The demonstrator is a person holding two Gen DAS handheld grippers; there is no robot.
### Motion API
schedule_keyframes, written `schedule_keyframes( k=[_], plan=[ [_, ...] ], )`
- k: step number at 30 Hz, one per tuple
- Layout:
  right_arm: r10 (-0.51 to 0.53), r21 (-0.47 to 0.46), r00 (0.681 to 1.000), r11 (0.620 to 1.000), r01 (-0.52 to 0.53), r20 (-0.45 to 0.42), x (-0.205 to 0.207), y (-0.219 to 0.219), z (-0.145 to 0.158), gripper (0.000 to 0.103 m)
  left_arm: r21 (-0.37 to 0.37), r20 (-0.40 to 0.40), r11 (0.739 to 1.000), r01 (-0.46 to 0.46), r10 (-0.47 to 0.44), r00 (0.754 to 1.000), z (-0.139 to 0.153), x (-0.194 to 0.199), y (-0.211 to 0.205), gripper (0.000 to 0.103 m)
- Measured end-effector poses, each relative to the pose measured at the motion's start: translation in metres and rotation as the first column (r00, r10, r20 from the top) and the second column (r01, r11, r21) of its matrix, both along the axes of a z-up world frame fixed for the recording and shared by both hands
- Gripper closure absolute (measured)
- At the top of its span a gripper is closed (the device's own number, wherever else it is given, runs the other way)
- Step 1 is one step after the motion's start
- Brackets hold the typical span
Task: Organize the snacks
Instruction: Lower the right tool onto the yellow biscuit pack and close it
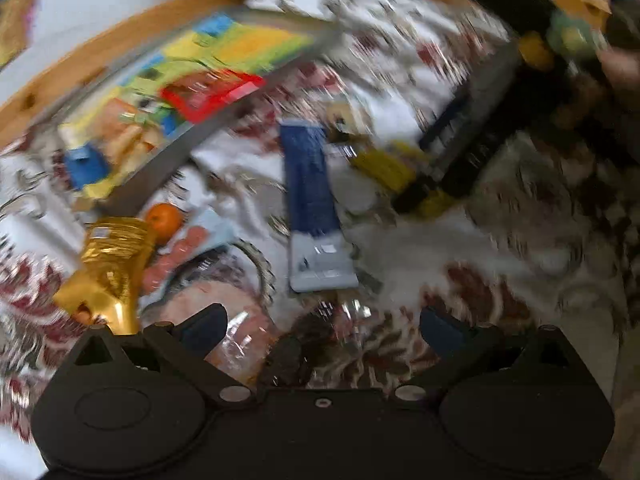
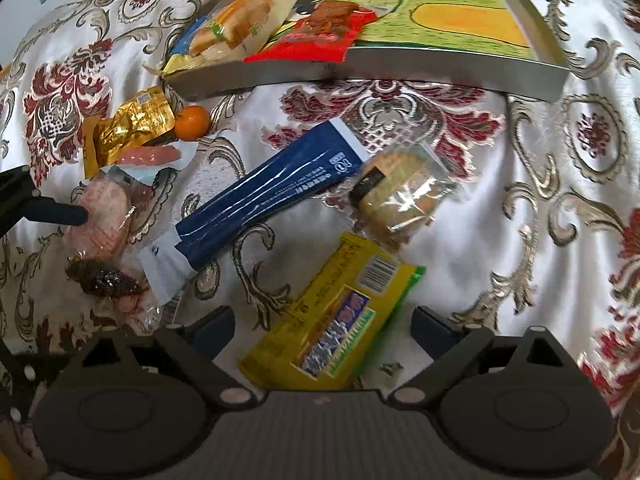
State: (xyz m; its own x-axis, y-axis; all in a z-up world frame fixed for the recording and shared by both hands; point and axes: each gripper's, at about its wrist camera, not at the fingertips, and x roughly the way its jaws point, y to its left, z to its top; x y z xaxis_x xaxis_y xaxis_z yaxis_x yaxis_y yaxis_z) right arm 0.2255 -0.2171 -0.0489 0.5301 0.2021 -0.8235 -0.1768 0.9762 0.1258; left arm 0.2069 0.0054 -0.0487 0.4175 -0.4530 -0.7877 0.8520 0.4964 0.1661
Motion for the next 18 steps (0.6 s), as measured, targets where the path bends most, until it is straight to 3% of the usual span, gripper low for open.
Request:
schedule_keyframes(
  k=[2,6,13,18],
  plan=[
    [0.000,-0.006,1.000,1.000,0.000,0.001,0.003,0.003,-0.002,0.009,0.076,-0.028,0.997,0.032,-0.030,0.999,-0.007,0.002,-0.006,0.007],
    [-0.015,-0.019,1.000,1.000,0.015,0.003,0.006,0.003,-0.006,0.013,0.172,0.003,0.982,0.082,-0.084,0.996,-0.013,-0.004,-0.012,0.010],
    [-0.054,0.005,0.998,0.999,0.055,-0.013,0.002,-0.001,-0.005,0.025,0.229,0.002,0.973,0.034,-0.035,0.999,-0.008,-0.002,-0.014,0.027],
    [-0.035,0.030,0.999,0.999,0.035,-0.014,-0.003,-0.001,-0.002,0.040,0.244,-0.020,0.969,-0.022,0.028,0.999,-0.008,0.000,-0.015,0.041]
  ],
)
